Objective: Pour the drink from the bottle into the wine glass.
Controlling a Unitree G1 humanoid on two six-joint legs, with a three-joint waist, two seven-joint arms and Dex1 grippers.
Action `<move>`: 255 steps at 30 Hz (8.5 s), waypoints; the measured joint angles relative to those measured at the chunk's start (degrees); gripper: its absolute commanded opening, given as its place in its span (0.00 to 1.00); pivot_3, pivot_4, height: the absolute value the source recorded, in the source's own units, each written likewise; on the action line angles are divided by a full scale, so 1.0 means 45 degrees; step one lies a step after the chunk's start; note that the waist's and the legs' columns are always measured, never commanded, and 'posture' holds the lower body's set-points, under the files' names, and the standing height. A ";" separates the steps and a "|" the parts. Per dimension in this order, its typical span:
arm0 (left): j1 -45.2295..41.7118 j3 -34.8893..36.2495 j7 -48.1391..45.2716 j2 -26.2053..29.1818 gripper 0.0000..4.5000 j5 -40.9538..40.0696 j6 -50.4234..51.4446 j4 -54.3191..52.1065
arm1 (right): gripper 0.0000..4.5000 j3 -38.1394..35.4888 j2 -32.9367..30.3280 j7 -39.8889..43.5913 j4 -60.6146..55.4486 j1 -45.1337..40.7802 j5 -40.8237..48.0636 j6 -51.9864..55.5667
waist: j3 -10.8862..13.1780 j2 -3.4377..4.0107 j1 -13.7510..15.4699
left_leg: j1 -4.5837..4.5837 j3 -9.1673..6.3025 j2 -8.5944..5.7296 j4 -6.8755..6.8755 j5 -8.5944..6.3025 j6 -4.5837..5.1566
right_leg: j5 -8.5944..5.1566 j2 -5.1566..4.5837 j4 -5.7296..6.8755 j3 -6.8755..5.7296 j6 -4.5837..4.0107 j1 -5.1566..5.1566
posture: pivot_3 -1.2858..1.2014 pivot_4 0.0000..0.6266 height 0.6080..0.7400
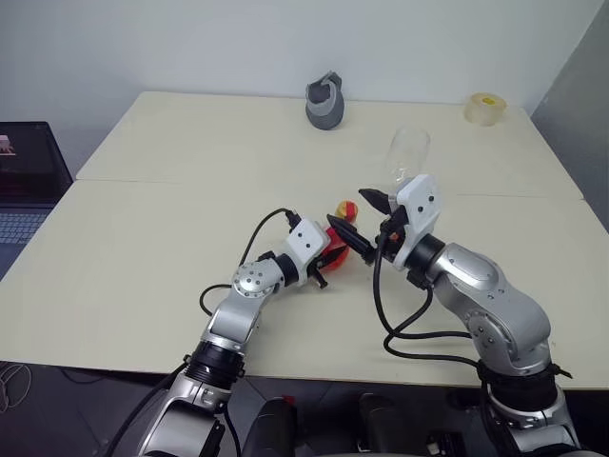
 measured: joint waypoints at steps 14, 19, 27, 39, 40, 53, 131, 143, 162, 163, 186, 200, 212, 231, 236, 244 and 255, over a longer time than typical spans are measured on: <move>0.0000 0.0005 -0.0385 0.0098 0.17 -0.0178 0.0054 -0.0003 | 0.27 0.0100 -0.0618 0.1344 0.0757 -0.0295 -0.0099 -0.0494 | 0.0001 0.0000 -0.0114 | 0.0000 0.0002 -0.0004 -0.0004 0.0000 0.0001 | 0.0000 0.0000 -0.0002 -0.0006 0.0000 0.0000 | 0.52 0.24 1.00; 0.0360 -0.0123 -0.2394 0.1153 0.17 -0.1054 0.0164 -0.0677 | 0.27 0.0290 -0.2908 0.6413 0.3225 -0.1873 0.0793 -0.2126 | 0.0009 0.0005 -0.0232 | 0.0021 0.0037 -0.0002 -0.0020 0.0000 0.0005 | 0.0000 0.0009 -0.0009 -0.0027 0.0000 0.0002 | 0.52 0.24 1.00; 0.0297 -0.0134 -0.3765 0.1961 0.17 -0.1747 0.0718 -0.1067 | 0.27 0.1461 -0.3544 1.1149 0.7604 -0.4730 0.0784 -0.4250 | 0.0014 0.0014 -0.0231 | 0.0010 0.0026 0.0018 -0.0031 0.0000 0.0010 | -0.0004 0.0013 -0.0013 -0.0016 -0.0011 -0.0005 | 0.52 0.24 1.00; 0.0358 0.0501 -0.0611 0.0410 0.16 -0.1062 0.0583 -0.0940 | 0.90 -0.1880 -0.2165 0.4802 0.1176 -0.0189 0.1773 -0.1614 | 0.0012 0.0019 -0.0072 | 0.0005 -0.0013 0.0005 -0.0016 0.0002 0.0005 | -0.0003 -0.0005 0.0010 -0.0006 -0.0007 -0.0004 | 0.52 0.24 1.00; 0.0313 0.0492 -0.0407 0.0315 0.16 -0.0900 0.0500 -0.0842 | 0.90 -0.1831 -0.1643 0.3909 0.0520 0.0061 0.1658 -0.1414 | 0.0011 0.0019 -0.0111 | 0.0010 -0.0018 0.0008 -0.0021 0.0003 0.0005 | -0.0003 0.0002 0.0012 -0.0010 -0.0006 -0.0003 | 0.52 0.24 1.00; -0.0304 0.0228 -0.0148 0.0096 0.16 -0.0310 -0.0246 0.0432 | 0.90 0.0528 0.0596 0.0093 0.1369 -0.0942 -0.1828 -0.2020 | 0.0011 0.0021 -0.0206 | 0.0002 -0.0018 -0.0009 -0.0029 0.0019 -0.0024 | -0.0004 -0.0005 -0.0001 -0.0016 -0.0008 -0.0004 | 0.52 0.24 1.00; -0.0571 0.0511 -0.0238 -0.0111 0.16 -0.0590 0.0094 0.0565 | 0.90 -0.0143 0.0128 0.1235 0.1538 -0.1581 -0.0185 -0.0207 | 0.0012 0.0021 -0.0223 | 0.0002 -0.0019 -0.0003 -0.0034 0.0020 -0.0020 | -0.0004 -0.0001 -0.0004 -0.0016 -0.0008 -0.0003 | 0.52 0.24 1.00; -0.0496 0.0510 -0.0224 -0.0106 0.16 -0.0576 0.0094 0.0561 | 0.25 -0.0414 0.0144 0.1359 0.1513 -0.1584 0.0334 0.0231 | 0.0012 0.0021 -0.0225 | 0.0002 -0.0018 -0.0004 -0.0035 0.0019 -0.0019 | -0.0004 -0.0001 -0.0004 -0.0016 -0.0008 -0.0003 | 0.52 0.24 1.00; -0.0371 0.0547 -0.0239 -0.0083 0.16 -0.0686 0.0130 0.0384 | 0.25 -0.1746 -0.0659 0.2585 0.0959 -0.1281 0.1861 -0.0199 | 0.0012 0.0021 -0.0222 | -0.0001 -0.0019 -0.0007 -0.0035 0.0019 -0.0018 | -0.0004 -0.0001 -0.0006 -0.0017 -0.0007 -0.0002 | 0.52 0.24 1.00; -0.0367 0.0563 -0.0239 -0.0079 0.16 -0.0714 0.0163 0.0383 | 0.25 -0.1969 -0.0826 0.2635 0.0886 -0.1112 0.1906 -0.0202 | 0.0012 0.0020 -0.0221 | -0.0002 -0.0020 -0.0008 -0.0034 0.0019 -0.0018 | -0.0004 -0.0001 -0.0006 -0.0018 -0.0007 -0.0002 | 0.52 0.24 1.00; -0.0067 0.0795 -0.2930 0.1024 0.16 -0.2911 0.1557 -0.1306 | 0.55 -0.3264 -0.2398 0.3471 0.5716 0.4337 -0.0732 -0.4225 | 0.0013 0.0026 -0.0228 | 0.0032 0.0086 0.0004 -0.0052 0.0019 -0.0018 | -0.0007 0.0020 -0.0005 0.0016 -0.0005 0.0004 | 0.52 0.24 1.00; -0.0022 0.2852 -0.0363 0.0696 0.16 -0.3168 0.1311 -0.0676 | 1.00 -0.3695 -0.5664 0.6848 0.4203 0.4137 0.0977 -0.2417 | 0.0015 0.0033 -0.0278 | 0.0043 0.0065 0.0017 -0.0044 0.0018 -0.0016 | -0.0006 0.0023 0.0001 0.0017 -0.0004 0.0013 | 0.52 0.24 1.00; -0.1429 0.5493 0.1139 0.1678 0.16 -0.3092 -0.1136 0.4389 | 1.00 0.1376 -0.1289 0.4852 0.3551 -0.1560 -0.0970 -0.2231 | 0.0021 0.0016 -0.0093 | -0.0014 -0.0006 -0.0022 -0.0010 0.0022 -0.0024 | -0.0002 -0.0026 -0.0022 -0.0026 -0.0001 -0.0008 | 0.52 0.24 1.00; -0.2550 0.6433 0.2079 0.2193 0.82 -0.2819 -0.4104 0.9197 | 1.00 0.2257 0.0072 0.4341 0.3908 -0.2351 -0.2186 -0.2333 | 0.0017 0.0016 -0.0221 | -0.0002 -0.0033 -0.0014 -0.0024 0.0022 -0.0022 | 0.0004 -0.0027 0.0003 -0.0050 0.0002 -0.0012 | 0.52 0.24 1.00; -0.1178 0.6511 0.2099 0.1910 1.00 -0.3076 -0.3772 0.7674 | 1.00 0.2243 -0.0051 0.4562 0.3382 -0.2196 -0.2062 -0.2083 | 0.0018 0.0016 -0.0231 | -0.0003 -0.0039 -0.0008 -0.0026 0.0022 -0.0022 | 0.0004 -0.0027 0.0003 -0.0049 0.0001 -0.0014 | 0.52 0.24 1.00; 0.1236 0.6508 0.2694 0.1668 1.00 -0.3344 -0.2338 0.3317 | 1.00 0.2183 -0.0180 0.4711 0.2540 -0.2048 -0.1552 -0.1754 | 0.0016 0.0014 -0.0229 | -0.0003 -0.0037 -0.0003 -0.0027 0.0022 -0.0022 | 0.0004 -0.0027 -0.0001 -0.0042 0.0001 -0.0012 | 0.52 0.24 1.00; 0.4520 0.5883 0.2448 0.2651 1.00 -0.3408 0.0310 -0.2402 | 1.00 -0.0098 -0.0780 0.3232 0.1732 0.0654 -0.1306 -0.1280 | 0.0008 -0.0001 -0.0180 | 0.0001 -0.0037 -0.0008 -0.0038 0.0022 -0.0023 | 0.0002 -0.0028 -0.0008 -0.0038 0.0000 0.0000 | 0.52 0.24 1.00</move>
